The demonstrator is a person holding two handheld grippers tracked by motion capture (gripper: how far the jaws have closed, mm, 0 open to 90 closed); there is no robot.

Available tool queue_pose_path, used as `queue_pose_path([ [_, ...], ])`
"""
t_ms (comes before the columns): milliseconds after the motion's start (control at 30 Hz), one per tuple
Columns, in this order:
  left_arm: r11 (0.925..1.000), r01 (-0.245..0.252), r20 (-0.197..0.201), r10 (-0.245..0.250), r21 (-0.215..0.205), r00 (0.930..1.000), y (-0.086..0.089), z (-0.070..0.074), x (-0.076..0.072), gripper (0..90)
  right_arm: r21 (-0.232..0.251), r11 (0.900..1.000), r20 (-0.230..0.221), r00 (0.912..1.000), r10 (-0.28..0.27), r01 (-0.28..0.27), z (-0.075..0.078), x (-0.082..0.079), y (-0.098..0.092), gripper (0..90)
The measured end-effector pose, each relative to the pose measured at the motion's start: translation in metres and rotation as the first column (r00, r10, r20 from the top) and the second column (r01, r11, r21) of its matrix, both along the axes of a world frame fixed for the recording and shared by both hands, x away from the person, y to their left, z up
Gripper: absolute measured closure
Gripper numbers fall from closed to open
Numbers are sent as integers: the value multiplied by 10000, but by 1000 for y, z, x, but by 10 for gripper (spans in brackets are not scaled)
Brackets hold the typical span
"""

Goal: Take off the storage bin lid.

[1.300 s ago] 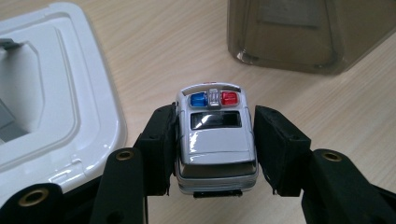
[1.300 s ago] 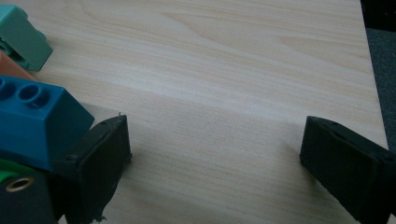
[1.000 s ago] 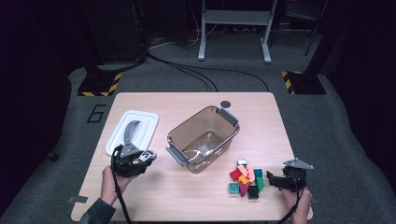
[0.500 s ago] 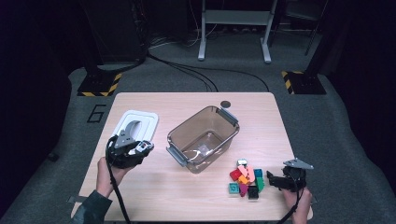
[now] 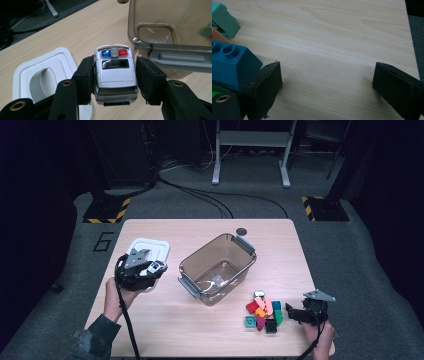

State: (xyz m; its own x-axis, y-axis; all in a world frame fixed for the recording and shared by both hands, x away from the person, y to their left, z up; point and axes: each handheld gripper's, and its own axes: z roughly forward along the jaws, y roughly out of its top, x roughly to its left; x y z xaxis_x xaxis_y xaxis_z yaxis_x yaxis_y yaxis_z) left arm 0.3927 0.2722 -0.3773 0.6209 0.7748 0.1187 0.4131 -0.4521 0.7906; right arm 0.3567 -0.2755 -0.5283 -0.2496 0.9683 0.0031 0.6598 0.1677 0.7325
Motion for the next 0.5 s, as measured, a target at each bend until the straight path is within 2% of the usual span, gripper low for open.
queue_pose_path([
  [300,9990,391,148,-394,193,9991,-15,15,10,503,3,10000,3,10000,2,-2,0,0,0,79],
  [400,9988,481,107,-482,112,9988,-21,18,12,503,1,10000,3,10000,4,-4,0,0,0,79],
  [433,9978,608,135,-611,255,9980,-22,19,14,502,4,10000,2,10000,2,-2,0,0,0,80],
  [500,9976,663,67,-665,222,9978,-26,21,16,502,6,10000,2,10000,2,-2,0,0,0,80],
])
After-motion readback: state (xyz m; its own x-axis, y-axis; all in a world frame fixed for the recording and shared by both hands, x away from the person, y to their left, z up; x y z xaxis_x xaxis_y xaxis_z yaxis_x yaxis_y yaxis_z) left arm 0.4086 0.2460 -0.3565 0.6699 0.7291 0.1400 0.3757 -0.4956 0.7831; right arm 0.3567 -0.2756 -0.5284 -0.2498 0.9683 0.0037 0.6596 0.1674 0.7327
